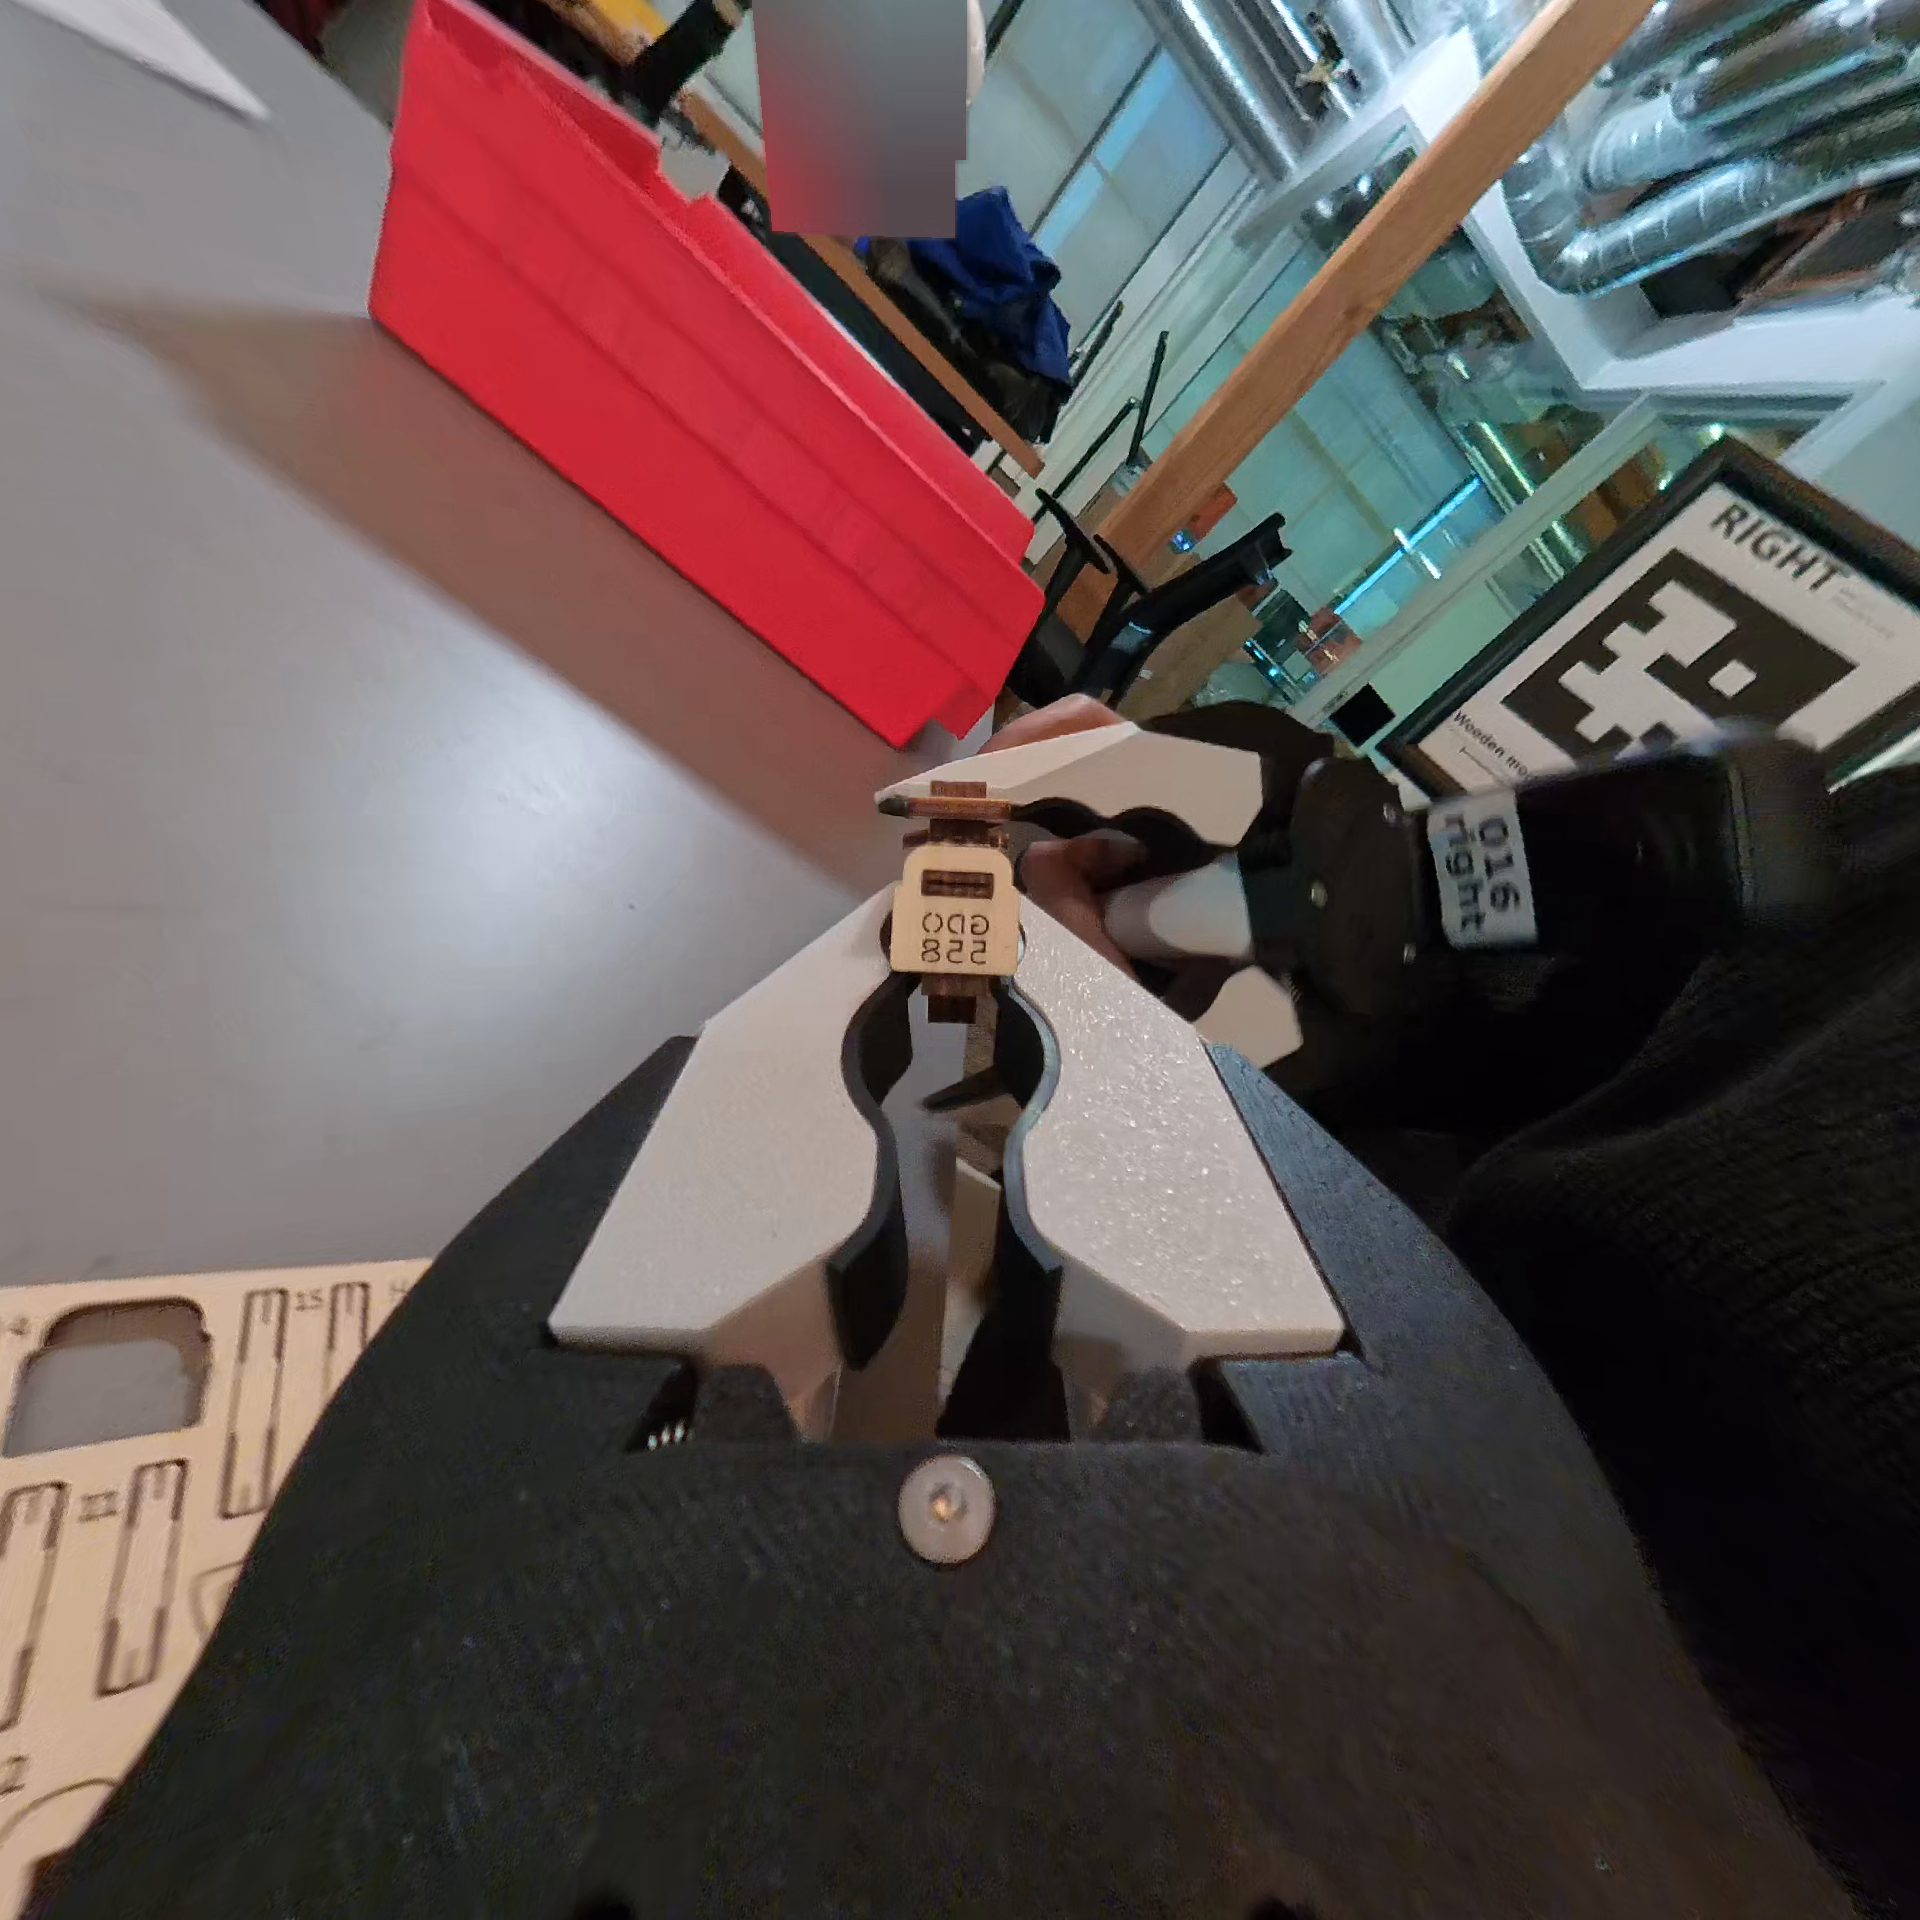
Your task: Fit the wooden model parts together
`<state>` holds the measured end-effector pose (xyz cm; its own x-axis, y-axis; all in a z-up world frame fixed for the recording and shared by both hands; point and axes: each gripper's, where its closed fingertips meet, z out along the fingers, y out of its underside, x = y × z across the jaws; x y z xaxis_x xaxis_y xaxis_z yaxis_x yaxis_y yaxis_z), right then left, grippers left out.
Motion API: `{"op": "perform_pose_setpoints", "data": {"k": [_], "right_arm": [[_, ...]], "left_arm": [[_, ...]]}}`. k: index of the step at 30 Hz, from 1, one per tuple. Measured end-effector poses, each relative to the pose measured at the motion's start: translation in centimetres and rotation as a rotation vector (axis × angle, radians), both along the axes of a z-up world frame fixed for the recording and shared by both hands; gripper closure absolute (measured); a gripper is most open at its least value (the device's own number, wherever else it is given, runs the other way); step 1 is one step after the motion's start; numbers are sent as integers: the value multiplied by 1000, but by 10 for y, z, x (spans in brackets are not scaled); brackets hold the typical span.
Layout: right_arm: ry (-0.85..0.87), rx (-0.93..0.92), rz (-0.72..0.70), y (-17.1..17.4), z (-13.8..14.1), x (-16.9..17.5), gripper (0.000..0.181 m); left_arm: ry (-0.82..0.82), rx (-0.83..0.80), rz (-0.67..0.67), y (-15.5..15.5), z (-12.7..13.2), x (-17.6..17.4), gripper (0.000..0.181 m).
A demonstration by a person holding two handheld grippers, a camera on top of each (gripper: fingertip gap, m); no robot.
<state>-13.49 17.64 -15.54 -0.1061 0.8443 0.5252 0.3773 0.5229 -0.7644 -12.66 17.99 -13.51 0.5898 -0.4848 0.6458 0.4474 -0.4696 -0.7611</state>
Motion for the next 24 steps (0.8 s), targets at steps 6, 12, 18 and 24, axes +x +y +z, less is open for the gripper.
{"op": "perform_pose_setpoints", "data": {"k": [6, 12, 18, 24], "right_arm": [[165, -709, 71, 11, 44, 11, 131], [187, -1540, 245, 7, 66, 16, 135], [65, -1873, 423, -18, 71, 19, 137], [-70, -1906, 534, -45, 71, 26, 146]], "left_arm": [[169, 243, -50, -13, 25, -9, 175], [108, 332, -168, -31, 42, 0, 175], [41, 352, -302, -47, 48, 19, 175], [9, 357, -388, -58, 51, 29, 175]]}}
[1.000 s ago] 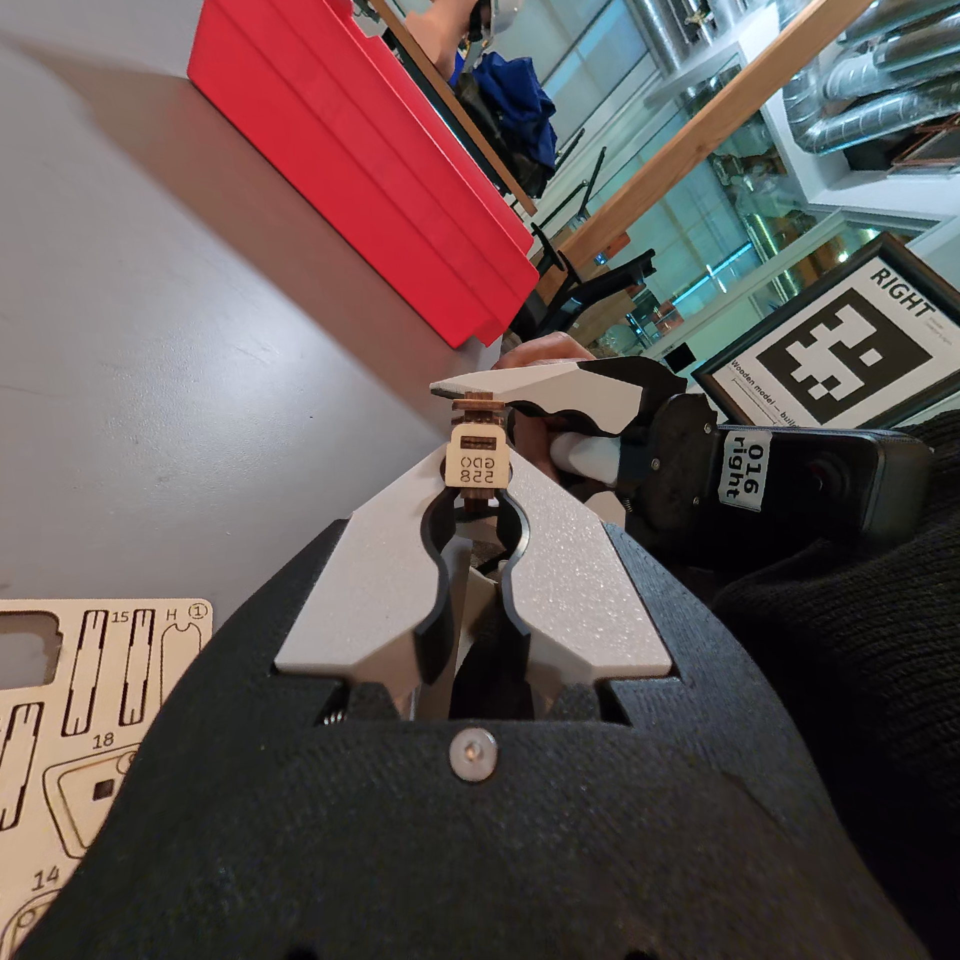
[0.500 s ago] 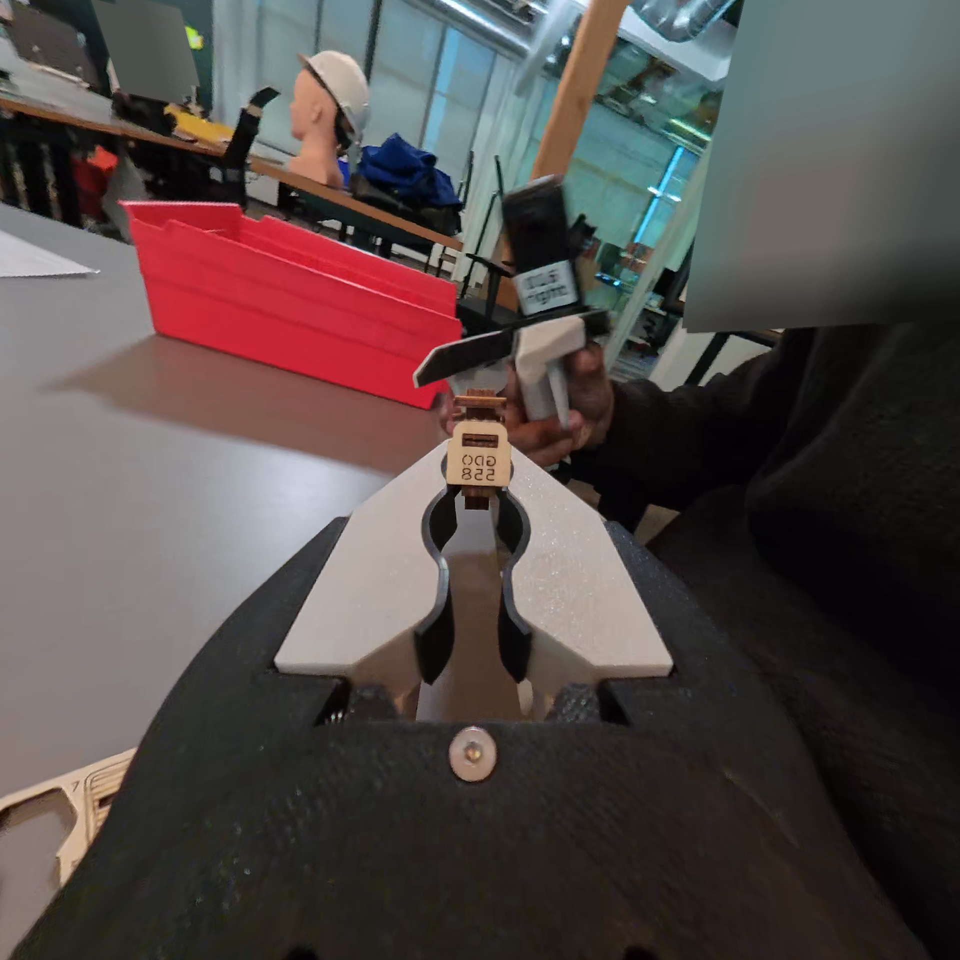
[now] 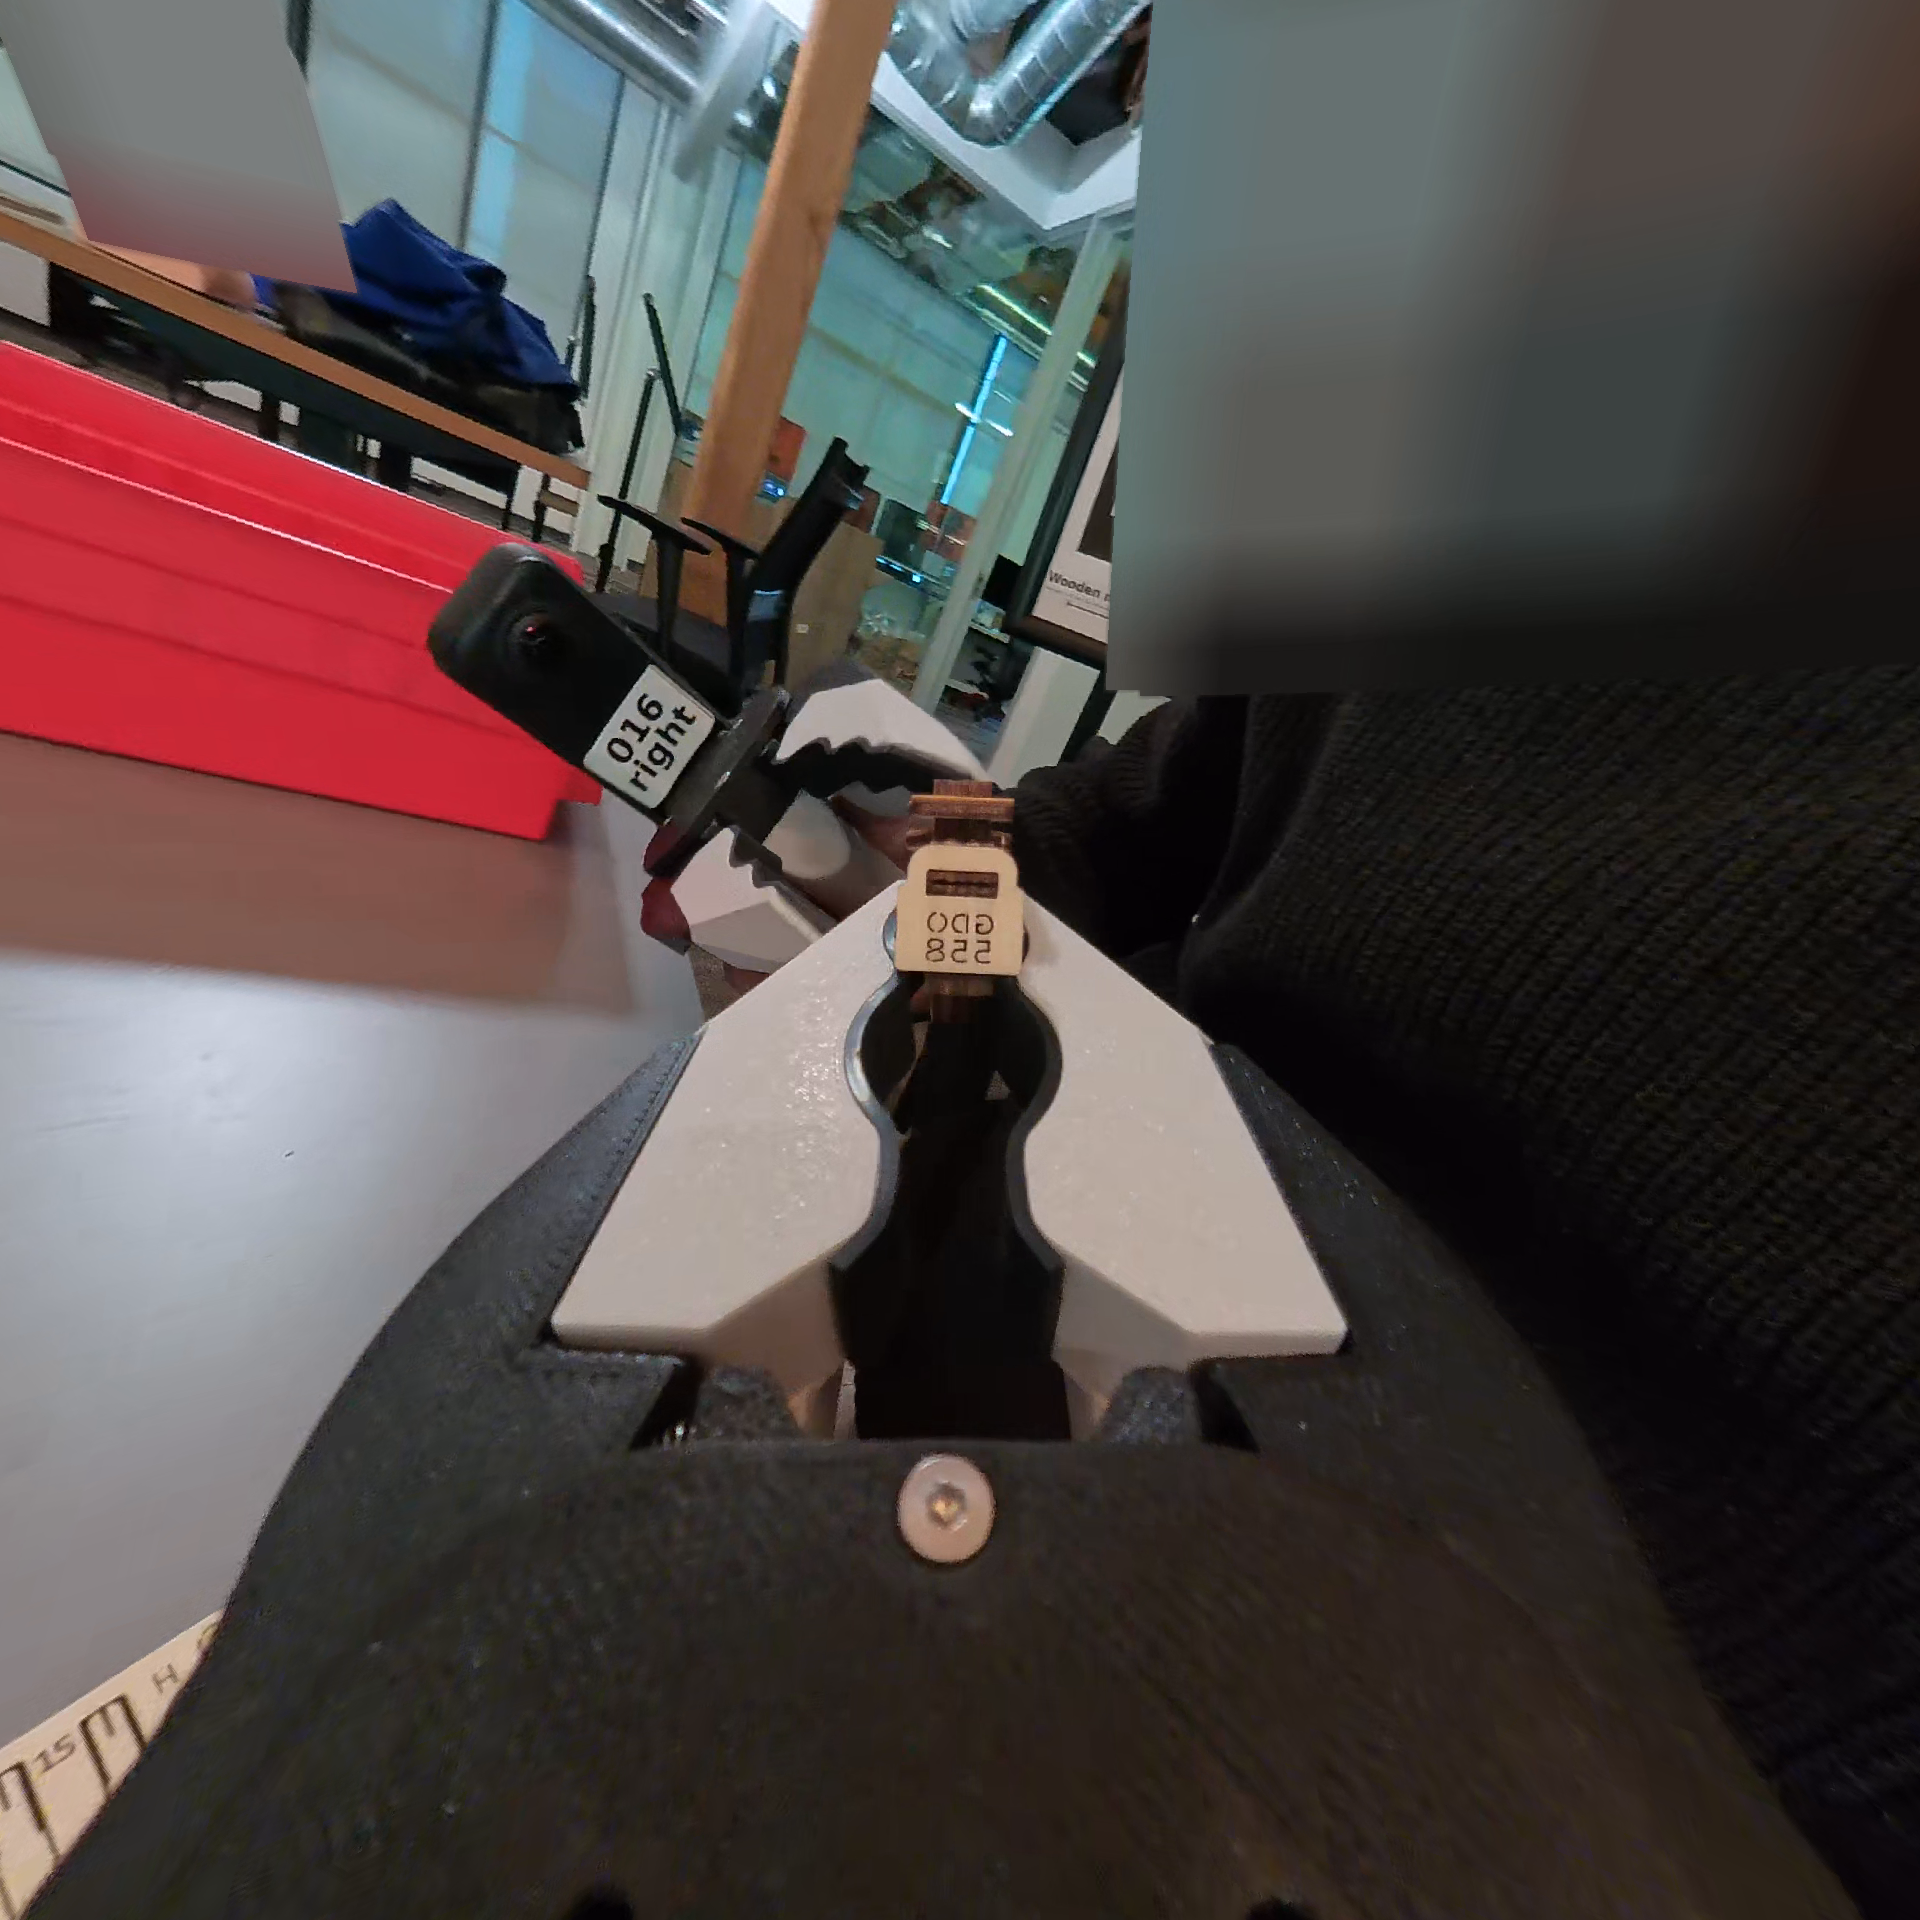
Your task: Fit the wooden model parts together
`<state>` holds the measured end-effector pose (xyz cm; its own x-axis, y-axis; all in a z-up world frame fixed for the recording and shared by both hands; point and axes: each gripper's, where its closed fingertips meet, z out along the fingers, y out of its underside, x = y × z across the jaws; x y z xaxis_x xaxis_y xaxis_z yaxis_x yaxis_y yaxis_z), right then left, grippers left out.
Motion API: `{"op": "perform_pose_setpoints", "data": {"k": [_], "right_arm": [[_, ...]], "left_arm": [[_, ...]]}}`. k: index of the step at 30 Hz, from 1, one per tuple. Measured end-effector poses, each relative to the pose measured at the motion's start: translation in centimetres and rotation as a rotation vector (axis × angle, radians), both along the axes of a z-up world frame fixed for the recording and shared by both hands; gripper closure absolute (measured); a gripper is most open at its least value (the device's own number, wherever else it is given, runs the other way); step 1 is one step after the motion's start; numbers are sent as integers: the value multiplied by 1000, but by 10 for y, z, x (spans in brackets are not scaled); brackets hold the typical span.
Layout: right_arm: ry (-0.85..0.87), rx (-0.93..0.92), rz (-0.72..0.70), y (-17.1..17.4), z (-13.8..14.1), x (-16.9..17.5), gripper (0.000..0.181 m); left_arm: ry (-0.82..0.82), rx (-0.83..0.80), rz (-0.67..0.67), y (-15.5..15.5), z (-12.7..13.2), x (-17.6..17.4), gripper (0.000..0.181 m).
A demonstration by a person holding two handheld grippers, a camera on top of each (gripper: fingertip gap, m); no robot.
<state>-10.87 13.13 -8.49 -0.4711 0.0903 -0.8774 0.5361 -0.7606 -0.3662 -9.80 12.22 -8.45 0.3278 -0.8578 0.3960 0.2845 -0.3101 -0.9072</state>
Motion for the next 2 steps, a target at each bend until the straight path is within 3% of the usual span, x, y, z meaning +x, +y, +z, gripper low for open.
{"op": "perform_pose_setpoints", "data": {"k": [2], "right_arm": [[7, -36, 26, -3, 2, 1, 154]], "left_arm": [[1, 1, -9, -1, 0, 1, 175]]}}
